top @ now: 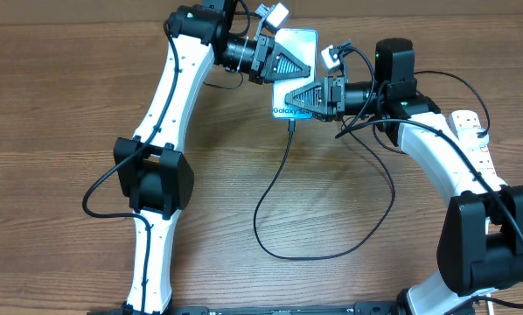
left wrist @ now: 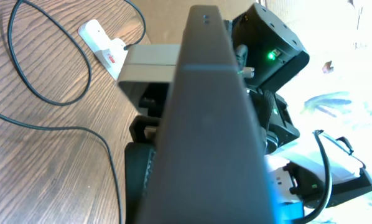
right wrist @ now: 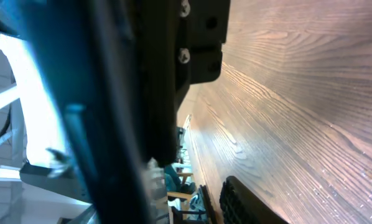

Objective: Plug charger to phone and switch on socket

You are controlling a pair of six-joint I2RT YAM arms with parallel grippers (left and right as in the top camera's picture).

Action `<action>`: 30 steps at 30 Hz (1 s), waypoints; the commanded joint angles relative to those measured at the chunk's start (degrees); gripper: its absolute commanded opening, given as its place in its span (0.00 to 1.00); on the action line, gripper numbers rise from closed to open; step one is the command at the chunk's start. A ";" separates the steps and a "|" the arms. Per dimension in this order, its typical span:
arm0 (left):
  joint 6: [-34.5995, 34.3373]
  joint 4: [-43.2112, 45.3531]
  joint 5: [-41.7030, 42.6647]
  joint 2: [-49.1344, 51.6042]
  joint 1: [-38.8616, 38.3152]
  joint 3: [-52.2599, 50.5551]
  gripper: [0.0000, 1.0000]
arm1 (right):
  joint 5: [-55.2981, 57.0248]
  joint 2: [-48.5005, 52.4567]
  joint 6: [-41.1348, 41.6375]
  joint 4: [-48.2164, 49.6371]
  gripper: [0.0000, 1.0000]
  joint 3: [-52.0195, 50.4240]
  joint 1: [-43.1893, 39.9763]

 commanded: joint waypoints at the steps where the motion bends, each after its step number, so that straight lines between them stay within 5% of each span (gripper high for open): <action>1: -2.32 0.17 3.02 -0.74 0.31 0.57 0.04 | -0.70 -0.85 0.39 2.03 0.41 1.11 0.22; 6: -2.29 0.20 3.02 -0.74 0.28 0.57 0.04 | 0.02 -0.85 3.13 5.77 0.35 1.11 0.22; 12: -2.95 0.17 3.02 -0.74 0.31 0.57 0.04 | 2.38 -0.85 3.32 6.19 0.04 1.11 0.22; 17: -2.93 0.22 2.89 -0.74 0.28 0.57 0.05 | 4.52 -0.85 3.34 6.25 0.04 1.11 0.22; 22: -2.91 0.26 2.80 -0.74 0.31 0.57 0.35 | 5.60 -0.85 5.09 6.67 0.04 1.11 0.22; 26: -2.97 1.27 2.82 -0.74 0.66 0.57 0.70 | 5.90 -0.85 5.97 7.08 0.04 1.11 0.22; 30: -3.30 2.60 2.80 -0.74 1.38 0.57 0.68 | 5.90 -0.85 6.43 7.08 0.04 1.11 0.22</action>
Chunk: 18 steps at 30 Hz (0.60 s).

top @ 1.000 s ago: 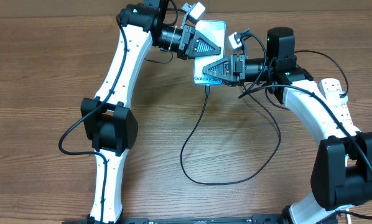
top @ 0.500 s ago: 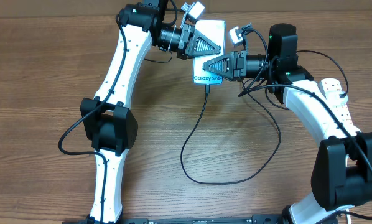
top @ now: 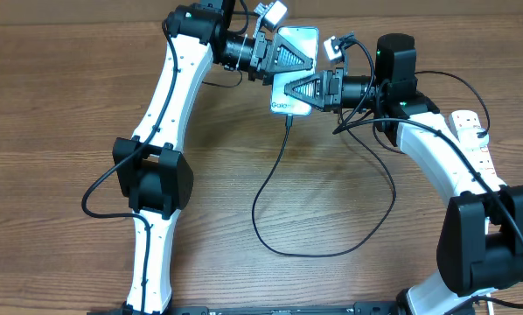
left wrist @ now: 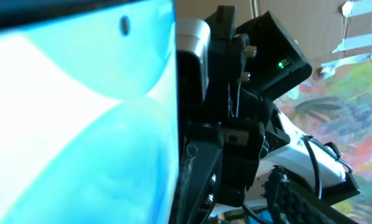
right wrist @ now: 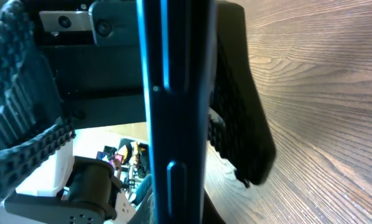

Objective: Plug charger to phone and switch on socket

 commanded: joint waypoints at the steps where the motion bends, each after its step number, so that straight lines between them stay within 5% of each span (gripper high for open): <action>1: -0.31 0.76 1.51 -0.74 1.11 0.57 0.64 | 0.00 -0.81 0.66 0.83 0.04 1.03 -0.11; 6: -1.14 0.79 1.51 -0.74 2.36 0.57 0.35 | -0.07 -0.81 2.19 0.83 0.04 1.03 -0.11; 11: -1.14 0.76 1.53 -0.74 2.91 0.57 0.33 | -0.07 -0.81 2.16 0.83 0.04 1.03 -0.11; 18: -1.14 0.74 1.51 -0.74 2.78 0.57 0.13 | -0.04 -0.81 2.14 0.96 0.04 1.03 -0.11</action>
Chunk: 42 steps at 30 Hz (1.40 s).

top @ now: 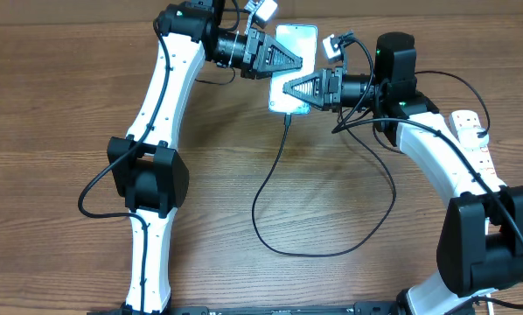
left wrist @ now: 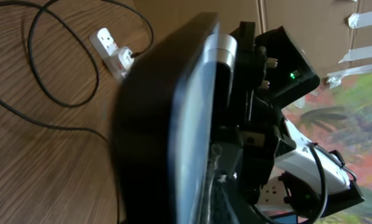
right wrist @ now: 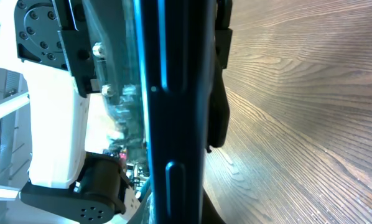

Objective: Plug charger to phone and switch on socket

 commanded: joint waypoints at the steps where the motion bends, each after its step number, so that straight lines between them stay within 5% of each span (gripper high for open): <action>1: 0.07 0.24 2.93 -0.76 0.81 0.57 0.11 | 1.01 -0.79 0.50 -0.33 0.04 0.94 -0.26; 4: 0.07 0.26 2.86 -0.76 0.81 0.57 0.04 | 1.18 -0.79 0.48 -0.20 0.04 0.94 -0.26; 11: -2.54 -0.85 -6.12 -0.76 0.83 0.57 0.04 | 1.40 -0.79 0.24 -0.11 0.33 0.94 -0.26; 17: -2.49 -2.80 -5.33 -0.76 0.81 0.57 0.04 | 2.91 -0.79 0.26 0.26 0.40 0.94 -0.26; 26: -2.40 -2.78 4.09 -0.76 0.68 0.57 0.04 | 2.62 -0.79 0.26 0.55 0.30 0.94 -0.26; 31: -1.70 -2.56 3.32 -0.76 0.44 0.57 0.04 | 2.45 -0.79 0.26 0.55 0.06 0.94 -0.26; 35: -1.79 -2.58 1.57 -0.76 0.17 0.57 0.04 | 2.47 -0.79 0.24 0.55 0.04 0.94 -0.26; 37: -1.84 -2.69 -2.86 -0.74 -0.02 0.57 0.16 | 2.47 -0.79 0.24 0.55 0.04 0.94 -0.26; 42: -2.25 -2.80 -11.67 -0.76 0.07 0.57 0.72 | 2.49 -0.79 0.22 0.52 0.04 0.94 -0.26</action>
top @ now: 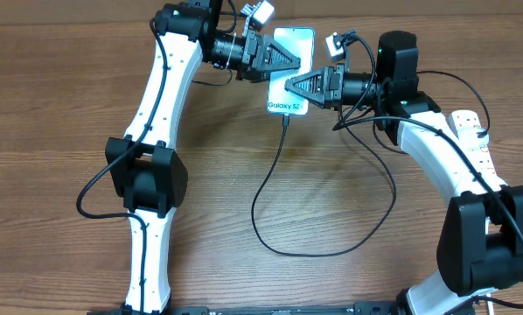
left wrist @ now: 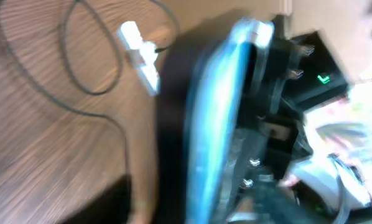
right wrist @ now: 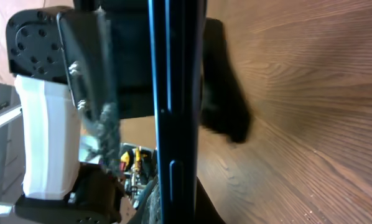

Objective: Plug charger to phone and switch on socket
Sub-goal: 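Release the phone from the left gripper and retract the left arm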

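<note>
The phone (top: 292, 63), its screen lit pale blue, is held up at the back of the table with its face to the overhead camera. My right gripper (top: 289, 87) is shut on its lower right part. In the right wrist view the phone (right wrist: 176, 112) stands edge-on between the fingers. My left gripper (top: 288, 58) lies against the phone's left side. The left wrist view is blurred, so the jaws' state is unclear. The black charger cable (top: 266, 188) enters the phone's bottom edge at the plug (top: 284, 120). The white socket strip (top: 473, 131) lies at the right edge.
The cable loops down across the middle of the wooden table (top: 69, 175) and back up towards the right arm. The white socket strip (left wrist: 138, 50) also shows in the left wrist view, beyond a cable loop.
The phone has tipped a little and sits slightly further left, so its "Galaxy" lettering shows from overhead. The left wrist view is now blurred. My right gripper still holds the phone edge-on.
At first both grippers were at the phone, held low over the table with the cable in its bottom port. A second later it sat slightly higher and further back. Then the left arm had shifted left. My right gripper holds the phone throughout.
</note>
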You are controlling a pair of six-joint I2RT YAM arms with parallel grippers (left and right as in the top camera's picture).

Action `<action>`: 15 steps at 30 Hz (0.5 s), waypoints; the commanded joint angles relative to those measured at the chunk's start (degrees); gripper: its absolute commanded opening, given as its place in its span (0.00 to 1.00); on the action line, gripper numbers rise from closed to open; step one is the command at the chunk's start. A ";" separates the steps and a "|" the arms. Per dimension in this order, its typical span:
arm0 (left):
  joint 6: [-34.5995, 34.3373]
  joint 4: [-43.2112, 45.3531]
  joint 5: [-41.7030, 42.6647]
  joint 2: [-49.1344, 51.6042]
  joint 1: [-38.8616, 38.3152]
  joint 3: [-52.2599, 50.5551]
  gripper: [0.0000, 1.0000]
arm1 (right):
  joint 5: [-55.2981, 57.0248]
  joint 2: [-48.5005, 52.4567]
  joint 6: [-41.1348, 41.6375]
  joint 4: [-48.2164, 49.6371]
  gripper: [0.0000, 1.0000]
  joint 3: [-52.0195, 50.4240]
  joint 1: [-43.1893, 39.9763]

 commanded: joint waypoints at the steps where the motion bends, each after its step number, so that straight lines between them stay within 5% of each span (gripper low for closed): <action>1: -1.16 -0.02 -6.60 -0.76 -0.13 0.55 0.80 | 0.09 -0.81 -1.03 0.70 0.04 0.50 0.11; 9: -1.53 -0.13 -13.11 -0.76 1.84 0.55 1.00 | 7.02 -0.81 -1.05 -2.97 0.04 0.50 0.20; 15: -1.53 -2.16 -20.90 -0.76 3.32 0.55 1.00 | 15.43 -0.31 -5.07 -13.40 0.04 0.46 1.29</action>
